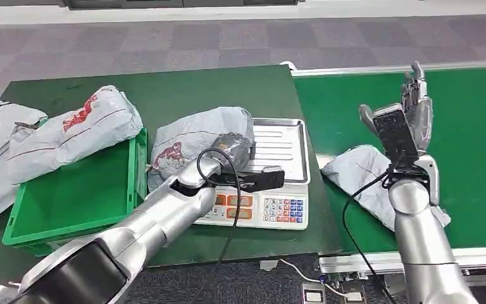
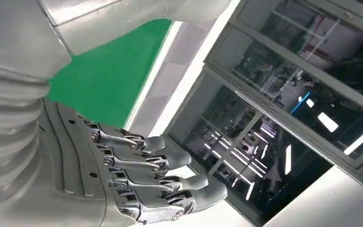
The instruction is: Moved the parcel from conveyor to table for the left to box.
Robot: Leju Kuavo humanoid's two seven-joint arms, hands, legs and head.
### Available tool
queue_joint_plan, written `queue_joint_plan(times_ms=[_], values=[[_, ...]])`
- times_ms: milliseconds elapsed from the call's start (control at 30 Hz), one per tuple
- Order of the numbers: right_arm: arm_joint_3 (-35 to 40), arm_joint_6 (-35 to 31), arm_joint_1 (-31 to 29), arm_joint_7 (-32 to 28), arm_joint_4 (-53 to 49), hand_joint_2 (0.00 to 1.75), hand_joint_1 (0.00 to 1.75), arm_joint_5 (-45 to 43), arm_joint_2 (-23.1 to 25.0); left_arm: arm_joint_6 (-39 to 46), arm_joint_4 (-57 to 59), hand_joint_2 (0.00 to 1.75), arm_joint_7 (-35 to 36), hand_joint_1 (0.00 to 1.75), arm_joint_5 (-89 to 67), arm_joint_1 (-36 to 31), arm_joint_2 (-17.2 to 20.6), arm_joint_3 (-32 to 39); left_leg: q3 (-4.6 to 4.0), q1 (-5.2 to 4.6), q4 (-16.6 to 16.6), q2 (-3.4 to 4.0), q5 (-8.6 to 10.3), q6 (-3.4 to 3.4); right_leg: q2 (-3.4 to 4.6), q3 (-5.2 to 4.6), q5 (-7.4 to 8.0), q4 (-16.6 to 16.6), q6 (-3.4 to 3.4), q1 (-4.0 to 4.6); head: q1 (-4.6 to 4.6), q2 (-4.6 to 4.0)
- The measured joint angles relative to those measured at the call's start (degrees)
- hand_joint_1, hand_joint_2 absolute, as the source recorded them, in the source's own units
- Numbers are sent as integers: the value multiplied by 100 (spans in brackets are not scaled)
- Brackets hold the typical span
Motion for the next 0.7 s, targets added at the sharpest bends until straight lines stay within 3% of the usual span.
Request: queue_joint_plan(times_ms=[100,133,167,400,533,700], values=[[2,-2,-2,2,0,175,0,17,17,199,-22,175,-125,175,57,1,4,88,0,0,0,0,0,0,0,0,0,0,0,0,0,0],[2,-9,-3,2,0,175,0,28,24,196,-61,175,-230,35,199,1,7,162,0,0,0,0,0,0,0,0,0,0,0,0,0,0],[0,-15,-5,2,0,175,0,37,31,150,-94,175,-355,0,315,1,9,233,0,0,0,0,0,0,0,0,0,0,0,0,0,0],[0,-76,-66,41,9,175,0,100,61,-1076,-262,175,-822,0,754,1,24,603,1,0,0,0,1,1,0,0,0,0,0,1,0,0],[-37,-87,86,144,-140,175,0,223,70,-279,-442,175,-673,0,564,2,63,632,0,0,0,-1,1,1,-1,0,0,0,0,0,0,0],[-85,-74,193,181,-304,175,0,299,114,697,-876,175,-1222,0,1003,105,98,1058,0,0,0,0,0,1,1,-2,-1,0,0,0,0,0]])
